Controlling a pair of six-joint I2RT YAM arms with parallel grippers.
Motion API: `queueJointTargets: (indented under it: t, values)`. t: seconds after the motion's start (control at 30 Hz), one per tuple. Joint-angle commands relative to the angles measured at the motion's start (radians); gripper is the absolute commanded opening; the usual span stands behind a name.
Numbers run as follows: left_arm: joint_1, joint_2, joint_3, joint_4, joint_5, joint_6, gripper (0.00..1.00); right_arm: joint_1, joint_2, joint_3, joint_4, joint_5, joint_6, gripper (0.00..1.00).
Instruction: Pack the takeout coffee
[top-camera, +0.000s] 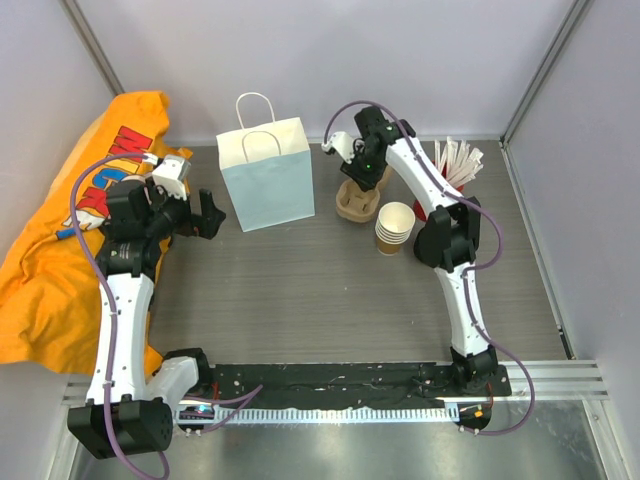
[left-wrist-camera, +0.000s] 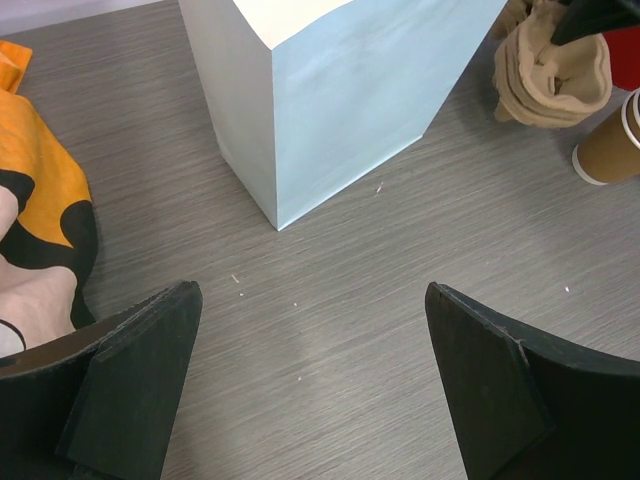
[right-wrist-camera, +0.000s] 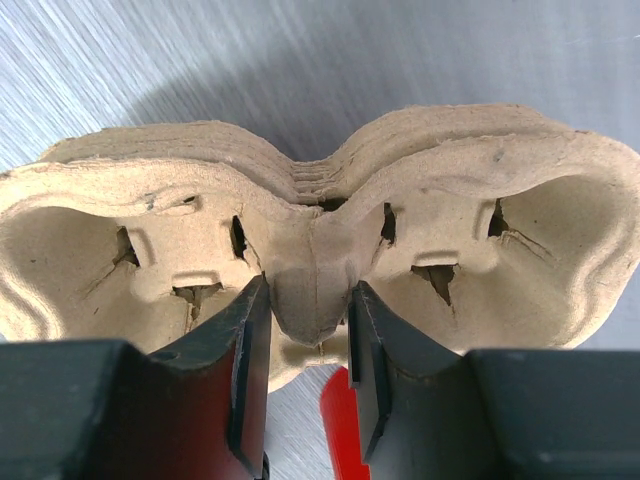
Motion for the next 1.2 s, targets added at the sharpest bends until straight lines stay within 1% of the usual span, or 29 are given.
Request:
queueJointTargets:
  t: [0.0,0.13,0.47,0.7,0.73,0.77,0.83,0.87,0.9,1.17]
  values:
    - [0.010,-0.015,-0.002,0.024,0.017,-0.009,1.00,0.000,-0.149,-0.006,0.074,-0.022,0.021,0.28]
    - [0.010,-0.016,-0.004,0.025,0.018,-0.012,1.00,0.000,-0.152,-0.024,0.079,-0.027,0.021,0.29]
    - [0.010,-0.016,-0.002,0.024,0.021,-0.015,1.00,0.000,-0.028,-0.006,0.042,0.041,-0.016,0.29]
    - [0.013,-0.012,0.001,0.022,0.023,-0.017,1.00,0.000,0.031,0.024,0.033,0.038,-0.020,0.29]
    - [0.013,-0.010,0.001,0.022,0.023,-0.017,1.00,0.000,0.037,0.022,0.032,0.042,-0.019,0.30]
    - [0.013,-0.012,-0.001,0.022,0.021,-0.017,1.00,-0.001,0.035,0.022,0.028,0.042,-0.020,0.34]
    - [0.013,-0.009,-0.001,0.022,0.024,-0.017,1.00,0.000,0.035,0.017,0.027,0.045,-0.020,0.38]
    - [0.013,-0.007,-0.002,0.022,0.024,-0.017,1.00,-0.001,0.026,0.016,0.025,0.042,-0.022,0.43]
    - [0.011,-0.006,-0.002,0.024,0.026,-0.017,1.00,-0.001,0.023,0.013,0.025,0.039,-0.022,0.44]
    - [0.011,-0.006,-0.004,0.024,0.026,-0.018,1.00,-0.001,-0.008,0.017,0.030,0.022,-0.023,0.44]
